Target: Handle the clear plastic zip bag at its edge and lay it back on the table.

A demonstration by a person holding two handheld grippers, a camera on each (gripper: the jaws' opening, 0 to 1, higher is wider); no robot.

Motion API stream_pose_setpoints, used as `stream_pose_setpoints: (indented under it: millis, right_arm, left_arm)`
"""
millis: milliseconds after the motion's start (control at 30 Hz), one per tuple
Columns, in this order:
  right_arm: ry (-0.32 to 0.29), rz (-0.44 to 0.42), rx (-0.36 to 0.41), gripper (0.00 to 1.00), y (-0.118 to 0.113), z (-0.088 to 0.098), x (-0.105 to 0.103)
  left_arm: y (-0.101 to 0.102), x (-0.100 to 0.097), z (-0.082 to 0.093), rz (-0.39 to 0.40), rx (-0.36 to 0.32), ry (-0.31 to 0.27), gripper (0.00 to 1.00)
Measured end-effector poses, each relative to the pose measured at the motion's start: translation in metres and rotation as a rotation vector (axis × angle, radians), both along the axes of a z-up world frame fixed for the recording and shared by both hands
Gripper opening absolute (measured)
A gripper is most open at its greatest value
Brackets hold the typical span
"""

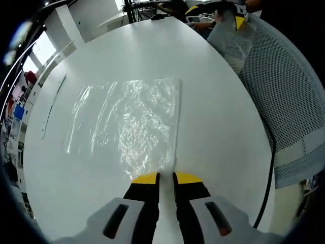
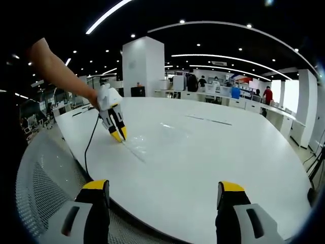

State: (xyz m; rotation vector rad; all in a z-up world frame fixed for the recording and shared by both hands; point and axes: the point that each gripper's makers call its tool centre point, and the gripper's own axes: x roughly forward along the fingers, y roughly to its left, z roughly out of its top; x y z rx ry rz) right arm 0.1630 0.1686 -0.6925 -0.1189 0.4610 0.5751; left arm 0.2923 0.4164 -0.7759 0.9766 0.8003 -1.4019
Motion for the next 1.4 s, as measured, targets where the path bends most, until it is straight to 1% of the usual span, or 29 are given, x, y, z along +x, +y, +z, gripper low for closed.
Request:
stream_pose_setpoints:
  millis: [100, 200, 400, 467, 533, 567, 600, 700, 933, 1000, 1167, 1233, 1400]
  right_arm:
    - [-0.002, -0.004, -0.001, 0.87, -0.001, 0.000, 0.000]
    - [-0.001, -0.003, 0.000, 0.87, -0.001, -0.001, 0.000]
    - [0.001, -0.002, 0.001, 0.86, -0.001, -0.001, 0.000]
    - [0.002, 0.000, -0.001, 0.86, -0.001, -0.001, 0.000]
    - [0.003, 0.003, -0.005, 0.86, -0.001, -0.001, 0.000]
    - [0.005, 0.005, -0.009, 0.86, 0.000, -0.001, 0.000]
    - [0.008, 0.008, -0.016, 0.86, 0.001, -0.001, -0.001]
    - [0.011, 0.021, -0.038, 0.86, 0.002, -0.002, -0.001]
    - [0.008, 0.030, -0.058, 0.88, 0.003, -0.001, -0.001]
    - [0.008, 0.040, -0.074, 0.88, 0.002, -0.002, -0.001]
    - [0.018, 0.054, -0.089, 0.87, -0.002, 0.001, 0.001]
    - [0.020, 0.068, -0.099, 0.87, -0.002, 0.003, 0.001]
    - [-0.005, 0.098, -0.110, 0.86, 0.003, 0.014, 0.008]
  left_arm:
    - [0.000, -0.003, -0.001, -0.009, 0.003, 0.020, 0.06]
    - [-0.001, -0.004, 0.000, 0.001, -0.006, 0.029, 0.06]
    - [0.000, -0.004, 0.000, 0.020, -0.017, 0.036, 0.04]
    - [0.000, -0.004, 0.000, 0.011, -0.019, 0.028, 0.03]
    - [0.000, -0.004, 0.000, 0.022, -0.021, 0.026, 0.03]
    - [0.000, -0.003, 0.000, 0.028, -0.025, 0.021, 0.00]
    - [0.002, -0.002, 0.000, 0.035, -0.017, 0.012, 0.00]
    - [0.002, -0.001, 0.000, 0.069, -0.022, 0.022, 0.00]
    - [0.004, -0.001, 0.002, 0.088, -0.007, 0.015, 0.00]
    - [0.005, 0.000, 0.002, 0.099, -0.006, 0.011, 0.00]
    - [0.007, -0.004, 0.004, 0.107, -0.005, 0.009, 0.00]
    - [0.008, -0.005, 0.007, 0.124, -0.019, 0.004, 0.00]
    - [0.008, -0.008, 0.014, 0.132, -0.034, -0.013, 0.00]
